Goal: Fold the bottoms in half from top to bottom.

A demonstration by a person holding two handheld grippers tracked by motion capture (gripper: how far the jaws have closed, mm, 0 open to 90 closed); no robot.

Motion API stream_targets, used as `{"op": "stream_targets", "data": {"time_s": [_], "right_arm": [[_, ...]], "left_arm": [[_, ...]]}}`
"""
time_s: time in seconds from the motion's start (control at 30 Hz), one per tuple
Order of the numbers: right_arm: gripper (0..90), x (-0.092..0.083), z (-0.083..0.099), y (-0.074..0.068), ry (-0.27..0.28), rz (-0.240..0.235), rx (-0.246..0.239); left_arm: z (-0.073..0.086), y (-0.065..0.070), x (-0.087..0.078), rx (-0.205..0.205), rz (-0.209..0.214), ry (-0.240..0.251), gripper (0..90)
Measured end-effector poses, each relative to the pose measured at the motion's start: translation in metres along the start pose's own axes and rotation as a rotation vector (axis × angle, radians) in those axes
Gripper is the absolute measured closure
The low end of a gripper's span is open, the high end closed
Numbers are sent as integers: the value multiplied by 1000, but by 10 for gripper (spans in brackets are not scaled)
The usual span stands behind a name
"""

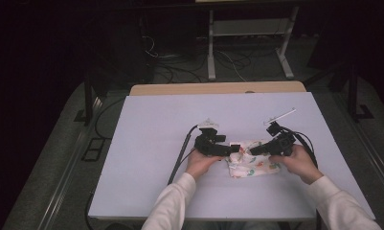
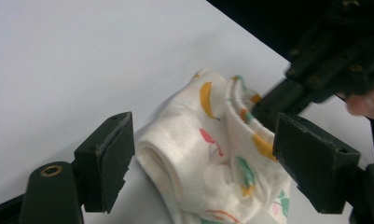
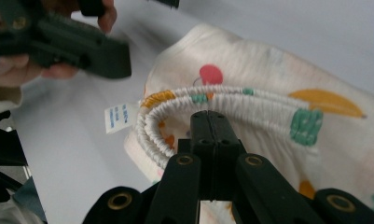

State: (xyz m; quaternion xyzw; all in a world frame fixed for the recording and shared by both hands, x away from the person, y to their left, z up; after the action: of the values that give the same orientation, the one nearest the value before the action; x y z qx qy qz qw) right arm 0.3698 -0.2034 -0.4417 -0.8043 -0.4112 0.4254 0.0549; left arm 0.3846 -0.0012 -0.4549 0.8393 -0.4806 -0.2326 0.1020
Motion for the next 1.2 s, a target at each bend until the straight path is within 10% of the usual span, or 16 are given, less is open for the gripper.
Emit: {"op": "stream_targets", "data": {"time_s": [0.87, 1.2], "right_arm": [[887, -6, 68, -25, -3, 64, -47], [804, -23, 75, -33, 19, 17, -24]], "left_arm": [[-2, -2, 2, -1, -14, 5, 152], [-3, -4, 0, 12, -33, -5, 75]]}}
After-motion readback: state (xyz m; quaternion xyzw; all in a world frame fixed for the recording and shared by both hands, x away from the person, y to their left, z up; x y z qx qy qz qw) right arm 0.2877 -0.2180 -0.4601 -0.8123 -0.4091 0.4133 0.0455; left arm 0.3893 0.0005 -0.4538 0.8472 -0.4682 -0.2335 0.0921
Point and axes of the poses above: each handheld gripper's, and its own axes: x roughly forward along the jaws, z roughly out of its underside, y roughly to its right, the point moved 4 cm from there along x, roughly forward along the jaws, and after that the axes turned 12 degrees about y, right-handed, at the moved point
